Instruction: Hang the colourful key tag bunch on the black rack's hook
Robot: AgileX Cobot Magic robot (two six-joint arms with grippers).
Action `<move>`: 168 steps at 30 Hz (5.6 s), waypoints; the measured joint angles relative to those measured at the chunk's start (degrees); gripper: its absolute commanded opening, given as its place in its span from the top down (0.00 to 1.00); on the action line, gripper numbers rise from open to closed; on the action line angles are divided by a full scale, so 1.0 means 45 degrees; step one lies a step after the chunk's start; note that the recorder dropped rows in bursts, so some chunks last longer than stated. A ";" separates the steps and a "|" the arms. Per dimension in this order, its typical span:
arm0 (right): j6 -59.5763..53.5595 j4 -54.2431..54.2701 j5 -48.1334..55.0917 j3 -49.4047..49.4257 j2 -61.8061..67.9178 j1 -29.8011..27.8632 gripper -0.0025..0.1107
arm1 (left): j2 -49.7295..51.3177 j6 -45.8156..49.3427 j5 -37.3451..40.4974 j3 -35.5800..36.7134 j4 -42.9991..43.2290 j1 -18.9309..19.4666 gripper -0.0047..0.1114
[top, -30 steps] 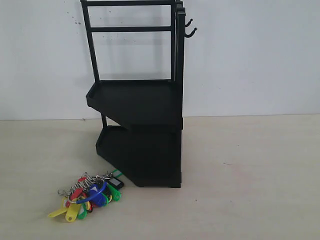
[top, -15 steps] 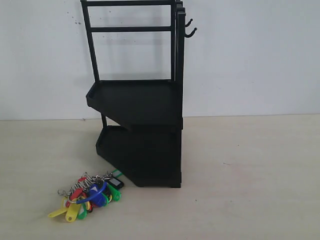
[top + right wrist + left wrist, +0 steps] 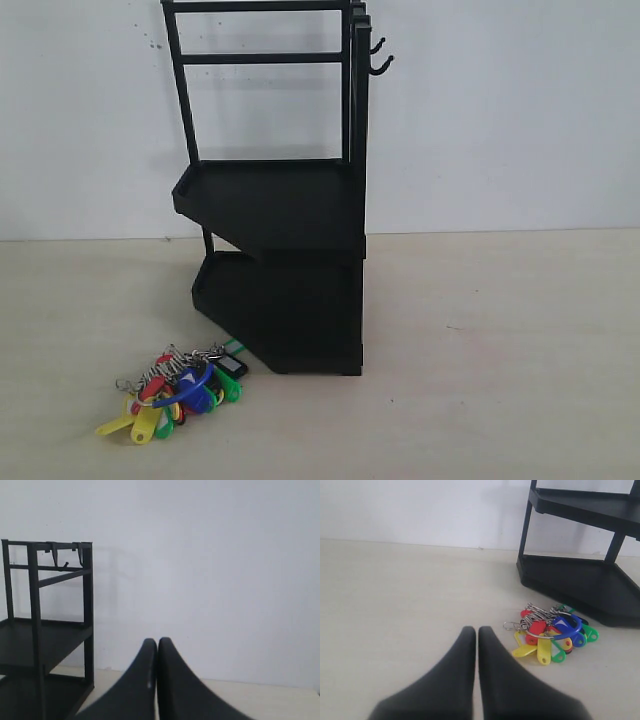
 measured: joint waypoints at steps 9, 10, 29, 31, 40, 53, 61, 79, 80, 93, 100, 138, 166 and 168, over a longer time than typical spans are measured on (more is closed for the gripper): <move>-0.0148 0.0000 0.0476 -0.0856 0.1431 0.0000 0.98 | 0.0000 0.0000 0.0000 0.0000 0.0000 0.0000 0.92; -0.0148 0.0000 0.0387 -0.0852 0.1431 0.0000 0.98 | 0.0000 0.0000 0.0000 0.0000 0.0000 0.0000 0.92; -0.0148 0.0306 -0.1397 -0.0892 0.3835 0.0000 0.98 | 0.0000 0.0000 0.0000 0.0000 0.0000 0.0000 0.92; -0.0148 0.0307 -0.1824 -0.0892 0.4266 0.0026 0.98 | 0.0000 0.0000 0.0000 0.0000 0.0000 0.0000 0.92; -0.0173 0.0069 -0.3128 -0.0892 0.6427 0.3772 0.98 | 0.0000 0.0000 0.0000 0.0000 0.0000 0.0000 0.92; -0.0374 0.0798 -0.7368 -0.2724 1.3839 1.0352 0.98 | 0.0000 0.0000 0.0000 0.0000 0.0000 0.0000 0.92; 0.0981 0.2488 -0.8019 -0.4669 1.7904 1.1217 0.98 | 0.0000 0.0000 0.0000 0.0000 0.0000 0.0000 0.92; 0.9686 0.2910 -0.7898 -0.7543 2.2467 1.1270 0.98 | 0.0000 0.0000 0.0000 0.0000 0.0000 0.0000 0.92; 1.0147 0.2962 -0.7873 -0.7733 2.2656 1.1270 0.98 | 0.0000 0.0000 0.0000 0.0000 0.0000 0.0000 0.92; 1.4180 0.5071 -0.7111 -0.9153 2.4725 1.1270 0.59 | 0.0000 0.0000 0.0000 0.0000 0.0000 0.0000 0.92; 1.4291 0.5187 -0.6346 -1.0087 2.4977 1.1075 0.59 | 0.0000 0.0000 0.0000 0.0000 0.0000 0.0000 0.92; 1.4214 0.5671 -0.1847 -1.4386 2.7286 0.9244 0.59 | 0.0000 0.0000 0.0000 0.0000 0.0000 0.0000 0.92; 1.3901 0.5671 -0.1398 -1.5511 2.7896 0.9223 0.59 | 0.0000 0.0000 0.0000 0.0000 0.0000 0.0000 0.92; 1.3879 0.5671 -0.1334 -1.5511 2.7896 0.9223 0.59 | 0.0000 0.0000 0.0000 0.0000 0.0000 0.0000 0.92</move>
